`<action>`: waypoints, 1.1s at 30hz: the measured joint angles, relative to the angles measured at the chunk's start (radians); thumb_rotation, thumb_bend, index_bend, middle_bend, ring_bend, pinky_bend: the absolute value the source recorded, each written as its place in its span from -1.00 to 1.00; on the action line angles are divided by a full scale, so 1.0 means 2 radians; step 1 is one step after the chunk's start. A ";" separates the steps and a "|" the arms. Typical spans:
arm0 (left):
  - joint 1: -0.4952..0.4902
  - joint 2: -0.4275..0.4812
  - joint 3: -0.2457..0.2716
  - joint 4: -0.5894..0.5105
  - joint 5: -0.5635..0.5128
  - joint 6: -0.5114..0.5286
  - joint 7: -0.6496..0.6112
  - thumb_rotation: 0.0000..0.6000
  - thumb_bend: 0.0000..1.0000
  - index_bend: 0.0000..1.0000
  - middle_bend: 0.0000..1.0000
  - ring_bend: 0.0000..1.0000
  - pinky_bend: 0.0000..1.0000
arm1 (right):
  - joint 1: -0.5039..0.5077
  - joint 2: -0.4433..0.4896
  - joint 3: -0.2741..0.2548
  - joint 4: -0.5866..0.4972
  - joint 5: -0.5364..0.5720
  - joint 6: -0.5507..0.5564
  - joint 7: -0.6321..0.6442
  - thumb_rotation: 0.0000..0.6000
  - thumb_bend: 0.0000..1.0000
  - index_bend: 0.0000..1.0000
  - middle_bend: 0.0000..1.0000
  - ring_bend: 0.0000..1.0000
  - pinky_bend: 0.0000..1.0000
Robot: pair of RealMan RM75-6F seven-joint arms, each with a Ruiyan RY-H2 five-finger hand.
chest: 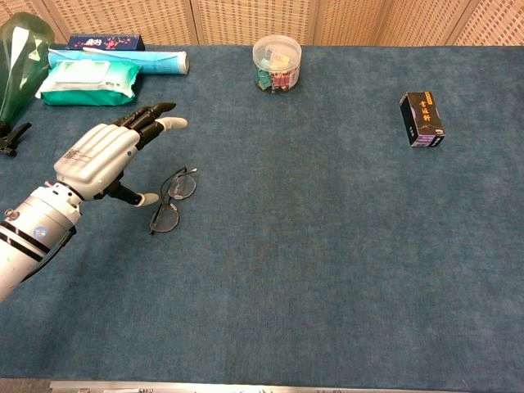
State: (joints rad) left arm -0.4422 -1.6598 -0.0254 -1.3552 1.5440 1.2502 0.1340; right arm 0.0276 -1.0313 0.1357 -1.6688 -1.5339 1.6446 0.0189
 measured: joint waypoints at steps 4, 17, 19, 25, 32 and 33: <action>0.001 -0.004 0.000 0.008 0.000 0.003 -0.007 1.00 -0.97 -0.77 -1.00 -0.99 -0.73 | 0.000 0.000 0.000 0.000 0.000 0.000 0.001 1.00 -0.65 0.01 -0.06 -0.29 0.20; -0.007 0.018 -0.018 -0.041 0.004 0.013 0.009 1.00 -0.97 -0.77 -1.00 -0.99 -0.73 | 0.001 -0.001 -0.001 0.001 0.000 -0.003 -0.003 1.00 -0.65 0.01 -0.06 -0.29 0.20; -0.008 0.021 -0.019 -0.056 0.005 0.014 0.012 1.00 -0.97 -0.77 -1.00 -0.99 -0.73 | 0.001 -0.001 -0.002 0.001 0.000 -0.004 -0.003 1.00 -0.65 0.01 -0.06 -0.29 0.20; -0.012 0.022 -0.017 -0.069 0.005 0.008 0.022 1.00 -0.97 -0.77 -1.00 -0.99 -0.73 | 0.001 0.000 -0.002 0.000 -0.001 -0.003 0.000 1.00 -0.65 0.01 -0.06 -0.29 0.20; -0.011 0.017 -0.014 -0.060 -0.001 0.002 0.014 1.00 -0.97 -0.77 -1.00 -0.99 -0.73 | 0.000 0.001 -0.001 0.000 0.000 -0.002 0.002 1.00 -0.65 0.01 -0.06 -0.29 0.20; -0.011 0.017 -0.013 -0.059 -0.001 0.002 0.014 1.00 -0.97 -0.77 -1.00 -0.99 -0.73 | 0.000 0.001 -0.001 0.000 0.001 -0.002 0.002 1.00 -0.65 0.01 -0.06 -0.29 0.20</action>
State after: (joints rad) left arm -0.4650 -1.6265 -0.0512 -1.4738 1.5419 1.2534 0.1611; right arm 0.0282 -1.0299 0.1342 -1.6687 -1.5328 1.6406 0.0237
